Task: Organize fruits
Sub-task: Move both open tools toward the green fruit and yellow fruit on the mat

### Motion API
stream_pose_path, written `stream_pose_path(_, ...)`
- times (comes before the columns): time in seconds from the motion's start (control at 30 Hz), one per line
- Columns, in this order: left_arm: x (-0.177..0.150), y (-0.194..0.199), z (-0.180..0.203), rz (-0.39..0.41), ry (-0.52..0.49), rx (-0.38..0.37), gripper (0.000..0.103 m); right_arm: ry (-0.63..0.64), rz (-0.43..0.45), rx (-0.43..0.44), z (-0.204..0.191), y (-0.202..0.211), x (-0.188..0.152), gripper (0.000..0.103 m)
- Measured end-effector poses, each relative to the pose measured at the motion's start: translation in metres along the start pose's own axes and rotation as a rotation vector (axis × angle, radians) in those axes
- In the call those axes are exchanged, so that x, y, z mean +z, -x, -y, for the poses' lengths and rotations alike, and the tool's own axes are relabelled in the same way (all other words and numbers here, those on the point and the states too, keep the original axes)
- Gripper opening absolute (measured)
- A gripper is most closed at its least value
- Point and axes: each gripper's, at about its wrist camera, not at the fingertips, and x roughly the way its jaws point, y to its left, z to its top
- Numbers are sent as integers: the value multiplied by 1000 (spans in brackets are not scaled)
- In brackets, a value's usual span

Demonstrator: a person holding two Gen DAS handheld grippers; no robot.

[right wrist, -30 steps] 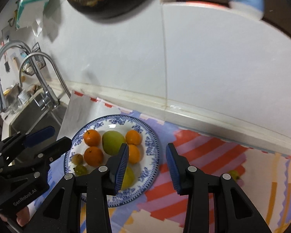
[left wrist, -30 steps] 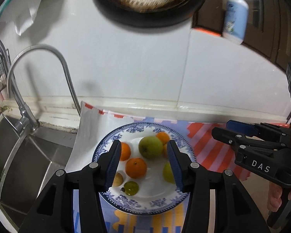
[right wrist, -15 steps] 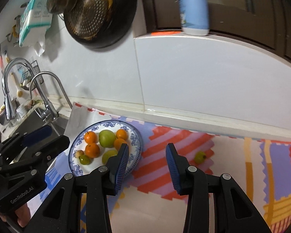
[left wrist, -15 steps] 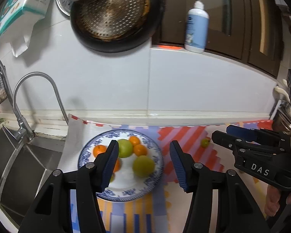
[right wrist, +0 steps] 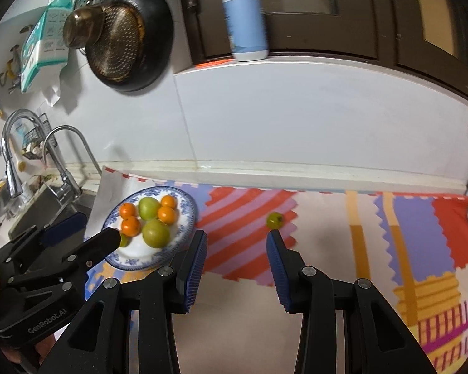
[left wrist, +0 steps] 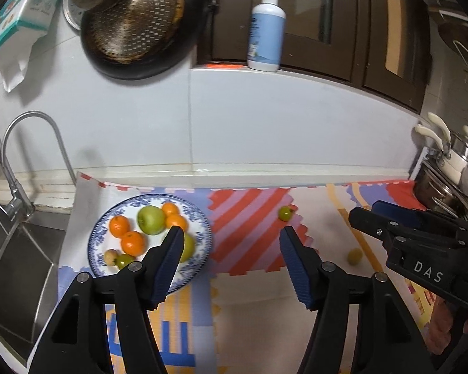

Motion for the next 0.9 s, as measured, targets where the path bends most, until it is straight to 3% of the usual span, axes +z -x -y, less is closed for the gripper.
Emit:
stream_pose_path(0.6,-35,-51,74,-142,-104,-40,65,-104,-127,-117,85,-8,-48,41)
stream_pose_path(0.9,-49,-83,84,-218,-132,-39,65,-145,-206,-100,110,-39,-61,41)
